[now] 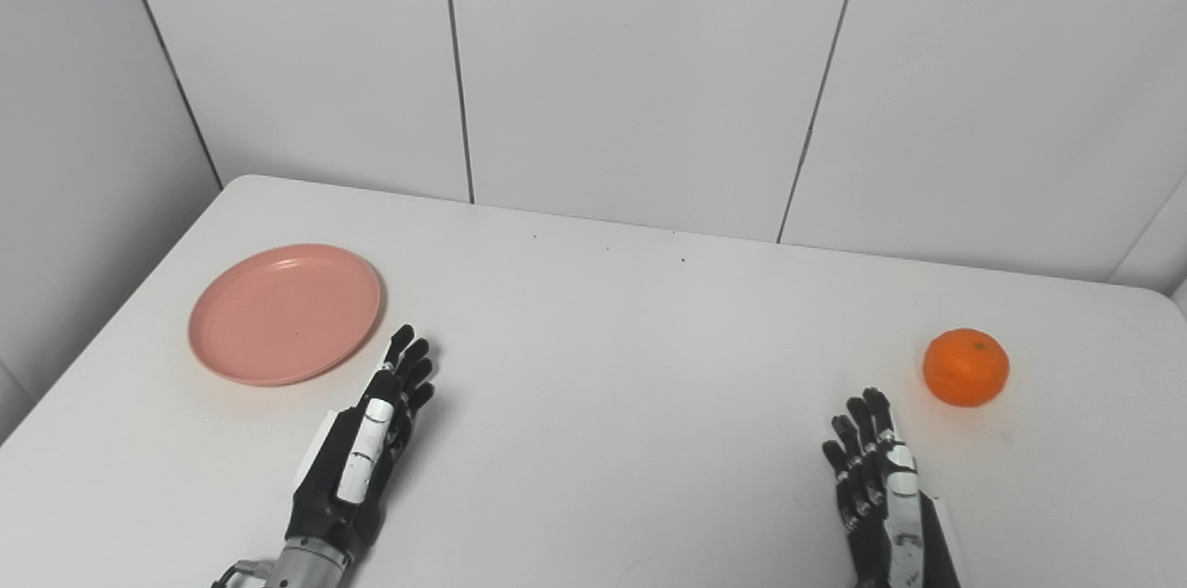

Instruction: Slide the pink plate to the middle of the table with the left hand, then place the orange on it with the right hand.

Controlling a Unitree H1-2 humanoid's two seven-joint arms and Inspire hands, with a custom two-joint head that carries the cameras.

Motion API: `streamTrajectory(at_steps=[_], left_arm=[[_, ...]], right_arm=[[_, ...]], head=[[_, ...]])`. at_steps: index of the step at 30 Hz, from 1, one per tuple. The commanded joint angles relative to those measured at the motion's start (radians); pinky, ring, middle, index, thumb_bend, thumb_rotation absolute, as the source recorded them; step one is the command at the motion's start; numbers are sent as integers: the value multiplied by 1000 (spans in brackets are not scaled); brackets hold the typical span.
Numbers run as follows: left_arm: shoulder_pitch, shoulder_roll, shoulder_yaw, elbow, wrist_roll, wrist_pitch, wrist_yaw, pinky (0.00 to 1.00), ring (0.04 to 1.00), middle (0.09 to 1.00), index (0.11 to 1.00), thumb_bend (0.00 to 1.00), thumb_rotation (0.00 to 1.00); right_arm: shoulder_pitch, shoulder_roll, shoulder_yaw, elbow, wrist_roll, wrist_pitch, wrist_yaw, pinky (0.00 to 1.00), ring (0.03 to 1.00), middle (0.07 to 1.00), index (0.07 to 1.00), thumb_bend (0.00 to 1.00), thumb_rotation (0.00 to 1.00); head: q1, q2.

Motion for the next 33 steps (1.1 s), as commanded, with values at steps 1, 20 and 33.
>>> streamTrajectory(at_steps=[1, 20, 33], left_arm=[[-16, -19, -11, 1, 12, -30, 7, 1000, 1000, 1000, 1000, 807, 932], [-20, -27, -10, 32, -13, -33, 10, 1000, 1000, 997, 1000, 821, 919], [-25, -38, -3, 34, -110, -40, -17, 963, 944, 939, 980, 864, 877]], right_arm=[[3, -9, -14, 20, 14, -16, 4, 1000, 997, 995, 1000, 761, 935], [-2, -29, -8, 56, 34, -14, 25, 1000, 987, 977, 993, 736, 903], [-2, -35, -6, 72, 62, 1, 42, 1000, 987, 979, 986, 712, 884]], head=[[1, 1], [4, -41], [13, -71]])
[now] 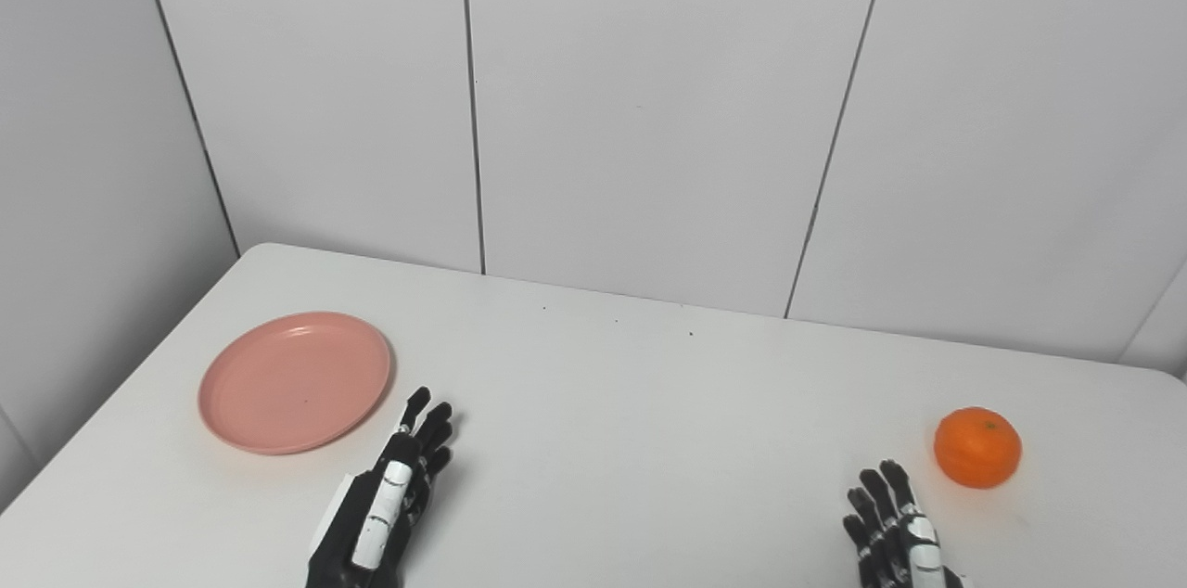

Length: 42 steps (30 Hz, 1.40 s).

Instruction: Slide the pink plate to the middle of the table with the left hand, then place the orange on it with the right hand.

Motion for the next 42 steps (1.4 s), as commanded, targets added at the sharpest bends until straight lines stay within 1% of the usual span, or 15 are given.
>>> streamTrajectory(at_steps=[1, 4, 6, 11, 16, 19, 22, 25, 27, 29, 31, 33, 35, 39, 42], left_arm=[[-3, -11, 0, -5, -30, -26, -18, 954, 940, 936, 970, 866, 880], [-16, -5, 4, -47, -72, 16, -29, 928, 934, 926, 936, 882, 885], [-37, 5, 6, -68, -88, 32, -35, 916, 924, 917, 917, 887, 887], [-116, 27, 21, -97, -114, 39, -48, 851, 889, 885, 864, 894, 854], [-211, 56, 43, -124, -136, 52, -54, 837, 879, 875, 843, 899, 831], [-270, 83, 61, -142, -153, 81, -55, 821, 875, 863, 822, 955, 770], [-307, 112, 76, -137, -152, 78, -62, 773, 857, 854, 817, 969, 787], [-356, 168, 121, -99, -183, 62, -84, 762, 844, 835, 836, 965, 778], [-386, 200, 144, -98, -189, 72, -85, 720, 835, 829, 848, 950, 801], [-408, 219, 159, -103, -196, 86, -85, 741, 838, 835, 858, 952, 819], [-428, 250, 183, -95, -201, 82, -86, 761, 839, 838, 865, 951, 817], [-443, 279, 206, -80, -200, 71, -83, 741, 841, 837, 866, 942, 816], [-459, 312, 236, -47, -210, 55, -91, 721, 847, 840, 866, 932, 819], [-483, 374, 292, 41, -224, 20, -114, 753, 860, 858, 884, 941, 794], [-494, 407, 318, 98, -218, -5, -118, 738, 844, 839, 874, 948, 807]], right_arm=[[21, -3, -2, 29, 19, 2, 18, 1000, 989, 979, 985, 708, 883], [23, -2, -5, 29, 20, 9, 12, 1000, 988, 975, 973, 704, 897], [21, -2, -6, 32, 22, 13, 9, 1000, 985, 972, 967, 703, 901], [20, -4, -11, 40, 31, 16, 9, 1000, 976, 965, 950, 709, 887], [28, -11, -12, 29, 31, 23, 8, 995, 967, 958, 940, 704, 886], [33, -13, -11, 19, 35, 30, 6, 994, 966, 956, 928, 709, 869], [36, -11, -13, 15, 41, 29, 6, 999, 967, 956, 927, 708, 851], [40, -14, -8, 9, 38, 30, 9, 993, 967, 956, 929, 705, 856], [42, -14, -7, 3, 38, 36, 6, 992, 967, 954, 922, 705, 858], [43, -13, -8, 2, 41, 38, 3, 990, 965, 954, 918, 707, 846], [43, -12, -9, 8, 42, 33, 5, 986, 963, 952, 915, 706, 840], [44, -12, -9, 7, 46, 33, 7, 989, 967, 955, 916, 703, 834], [45, -12, -8, 1, 50, 37, 9, 989, 968, 957, 917, 701, 829], [46, -16, -7, 1, 56, 35, 11, 986, 971, 964, 928, 719, 821], [48, -18, -6, -2, 57, 37, 9, 978, 966, 961, 929, 729, 815]], head=[[4, 3], [4, 3], [6, 3], [7, 3], [9, 10], [4, 12], [7, 11], [8, 10], [9, 5], [9, 4], [14, 2], [14, 2], [17, 0], [20, 5], [27, 13]])
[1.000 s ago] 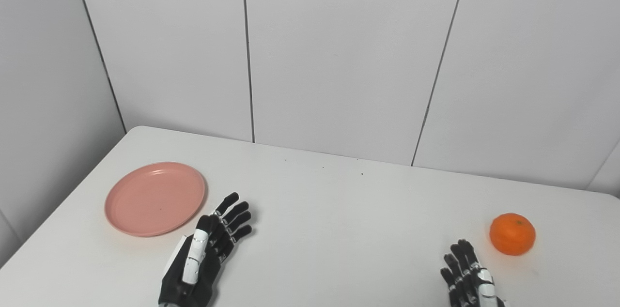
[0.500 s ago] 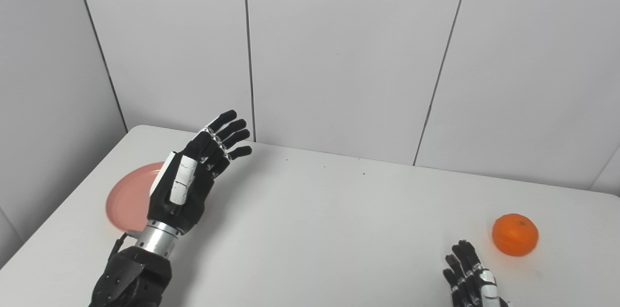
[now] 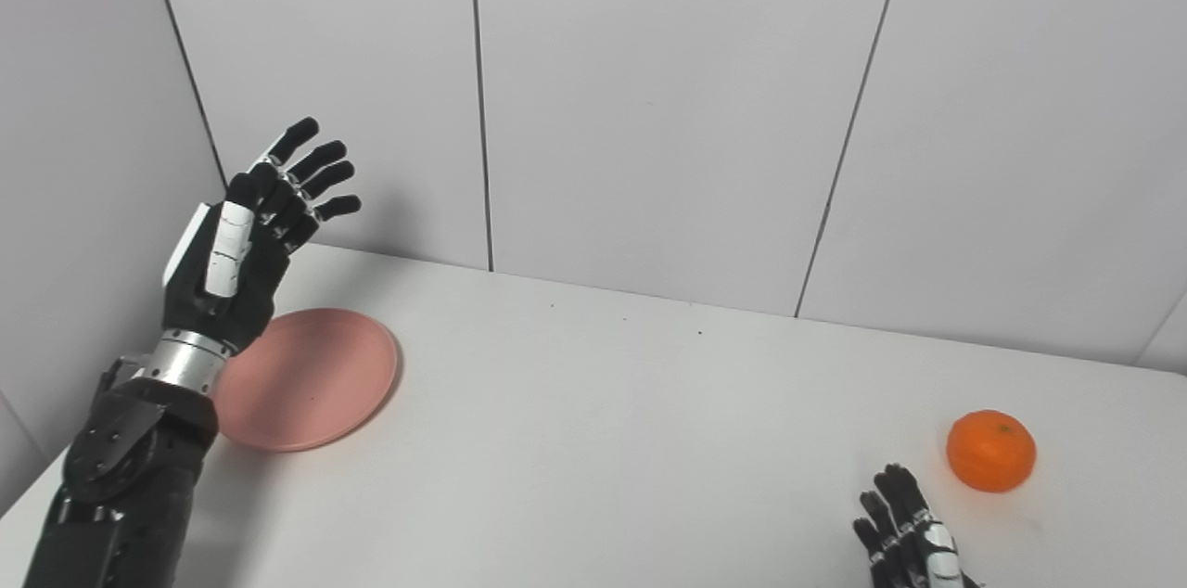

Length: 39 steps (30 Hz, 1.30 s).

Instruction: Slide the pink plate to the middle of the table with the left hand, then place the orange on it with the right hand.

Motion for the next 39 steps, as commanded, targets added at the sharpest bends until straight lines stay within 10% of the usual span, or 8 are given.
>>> streamTrajectory(at_steps=[1, 39], left_arm=[[-57, 41, 20, 22, -7, -60, -18, 776, 863, 855, 873, 941, 807], [-179, 140, 123, 645, 29, -202, 20, 800, 889, 898, 907, 941, 792]], right_arm=[[28, -7, -1, 15, 2, 26, 6, 976, 964, 959, 926, 733, 814], [46, -21, 4, -37, 29, 57, 3, 936, 929, 927, 887, 768, 757]], head=[[-1, 0], [6, 51]])
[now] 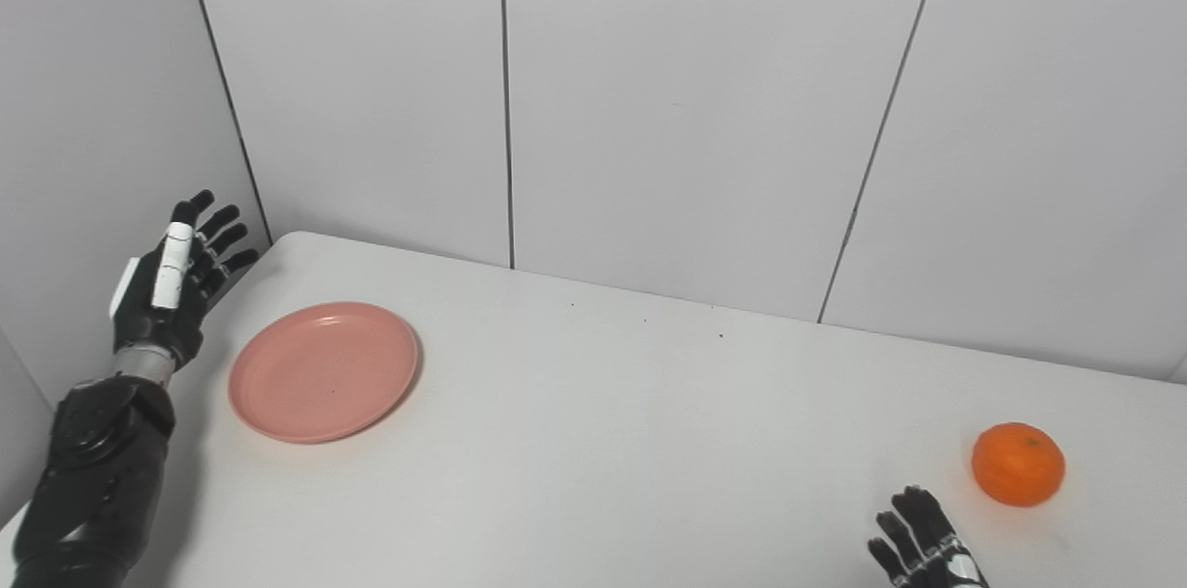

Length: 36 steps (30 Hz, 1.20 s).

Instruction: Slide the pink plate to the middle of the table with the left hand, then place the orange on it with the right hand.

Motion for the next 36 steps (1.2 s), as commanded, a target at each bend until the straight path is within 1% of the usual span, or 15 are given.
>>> streamTrajectory(at_steps=[1, 3, 6, 9, 11, 15, 18, 20, 22, 25, 28, 30, 34, 36], left_arm=[[-49, 39, 10, -1, -15, -39, -10, 812, 889, 900, 907, 948, 792], [-49, 35, 11, 19, -17, -43, -10, 842, 886, 899, 907, 954, 776], [-49, 34, 7, 45, -14, -53, -11, 860, 888, 904, 920, 941, 774], [-49, 25, 13, 49, -21, -41, 4, 874, 892, 897, 919, 956, 751], [-49, 20, 12, 52, -19, -36, 18, 852, 872, 870, 894, 981, 735], [-48, 18, 10, 69, -25, -41, 18, 839, 852, 832, 885, 968, 722], [-58, 22, 17, 124, -42, -52, -2, 836, 832, 808, 866, 993, 689], [-59, 24, 17, 144, -48, -61, -16, 825, 835, 807, 852, 984, 676], [-52, 23, 15, 141, -57, -65, -35, 800, 847, 833, 854, 948, 681], [-50, 26, 14, 167, -66, -82, -70, 805, 857, 855, 868, 950, 681], [-50, 31, -4, 195, -38, -111, -72, 748, 834, 835, 858, 951, 709], [-51, 32, -12, 209, -30, -127, -73, 709, 828, 835, 849, 972, 718], [-57, 26, -12, 255, -42, -136, -81, 726, 826, 835, 845, 984, 703], [-58, 25, -16, 269, -47, -142, -100, 702, 821, 841, 868, 973, 717]], right_arm=[[20, -8, 2, -11, 9, 50, 2, 937, 930, 929, 889, 766, 759], [20, -7, 2, -11, 8, 50, -1, 933, 926, 922, 882, 762, 752], [20, -6, 1, -12, 7, 53, -6, 925, 923, 915, 874, 772, 746], [20, -10, 1, -16, 9, 58, -5, 925, 922, 914, 874, 779, 745], [19, -13, 0, -15, 10, 58, -2, 929, 922, 917, 884, 776, 748], [16, -16, -2, -14, 1, 59, -5, 906, 908, 902, 868, 781, 744], [17, -16, -4, -18, 4, 64, -7, 907, 909, 899, 860, 791, 730], [19, -16, -4, -20, 1, 64, -8, 897, 901, 892, 857, 789, 730], [22, -17, -3, -28, 1, 68, -8, 894, 899, 890, 859, 785, 730], [26, -17, -2, -40, 10, 78, -5, 906, 905, 898, 865, 783, 724], [24, -18, -3, -40, 16, 83, -2, 895, 895, 891, 865, 788, 713], [21, -17, -4, -36, 22, 83, -1, 903, 902, 897, 871, 788, 704], [17, -22, -2, -37, 22, 85, -1, 900, 896, 886, 873, 792, 699], [16, -22, -2, -38, 22, 88, -3, 896, 890, 878, 869, 798, 691]], head=[[-1, 0], [-1, 0], [2, 1], [8, 4], [8, 1], [6, 4], [4, 2], [1, 3], [2, 8], [-1, 14], [-3, 16], [-3, 16], [-4, 21], [-3, 21]])
